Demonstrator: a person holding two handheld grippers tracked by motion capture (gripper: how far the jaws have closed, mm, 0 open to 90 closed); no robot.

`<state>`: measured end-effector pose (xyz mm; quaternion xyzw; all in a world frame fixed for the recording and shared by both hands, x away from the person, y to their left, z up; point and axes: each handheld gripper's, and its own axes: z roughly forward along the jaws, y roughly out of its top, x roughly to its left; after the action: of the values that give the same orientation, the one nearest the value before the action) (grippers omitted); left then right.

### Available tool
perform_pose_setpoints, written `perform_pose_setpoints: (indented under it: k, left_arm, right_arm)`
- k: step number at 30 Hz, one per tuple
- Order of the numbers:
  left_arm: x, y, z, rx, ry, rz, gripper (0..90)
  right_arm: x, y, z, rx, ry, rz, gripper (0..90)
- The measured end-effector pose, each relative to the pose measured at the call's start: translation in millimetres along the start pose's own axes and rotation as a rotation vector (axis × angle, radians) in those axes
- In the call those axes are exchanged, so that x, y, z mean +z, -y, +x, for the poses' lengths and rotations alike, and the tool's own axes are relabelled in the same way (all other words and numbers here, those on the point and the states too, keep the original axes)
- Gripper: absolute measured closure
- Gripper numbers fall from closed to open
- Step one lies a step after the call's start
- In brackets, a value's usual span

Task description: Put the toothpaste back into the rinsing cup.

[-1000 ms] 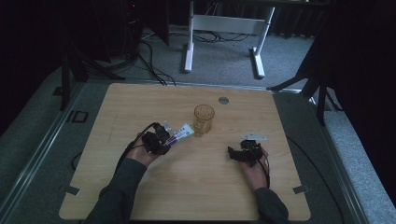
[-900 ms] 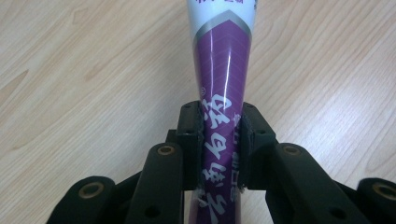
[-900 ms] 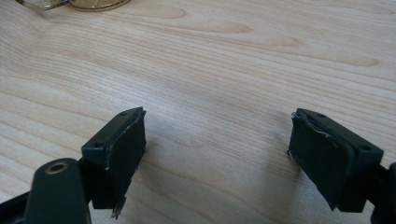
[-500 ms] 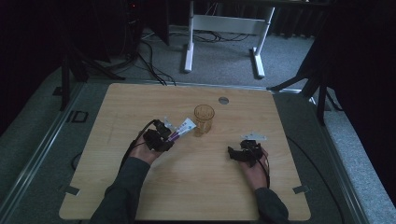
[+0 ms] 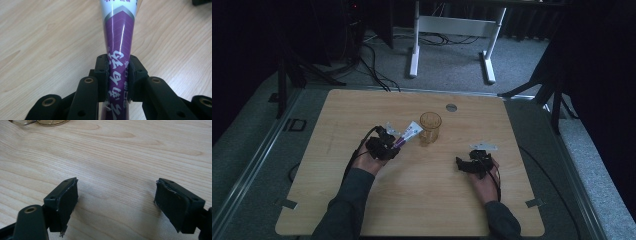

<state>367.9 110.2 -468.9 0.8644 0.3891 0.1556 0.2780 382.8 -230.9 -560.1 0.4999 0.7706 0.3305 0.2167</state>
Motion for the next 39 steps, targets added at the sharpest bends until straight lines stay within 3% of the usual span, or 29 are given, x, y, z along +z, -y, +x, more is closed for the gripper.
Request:
perform_pose_setpoints:
  k: [18, 39]
  left_arm:
    - [-2.9, -3.2, 2.8, -0.049, 0.024, -0.078, 73.5]
    - [-1.5, -7.8, 2.1, -0.073, 0.054, -0.122, 73.4]
  right_arm:
    - [0.0, 0.0, 0.0, 0.0, 0.0, 0.0, 18.6]
    - [0.0, 0.0, -0.1, -0.001, 0.0, 0.0, 18.6]
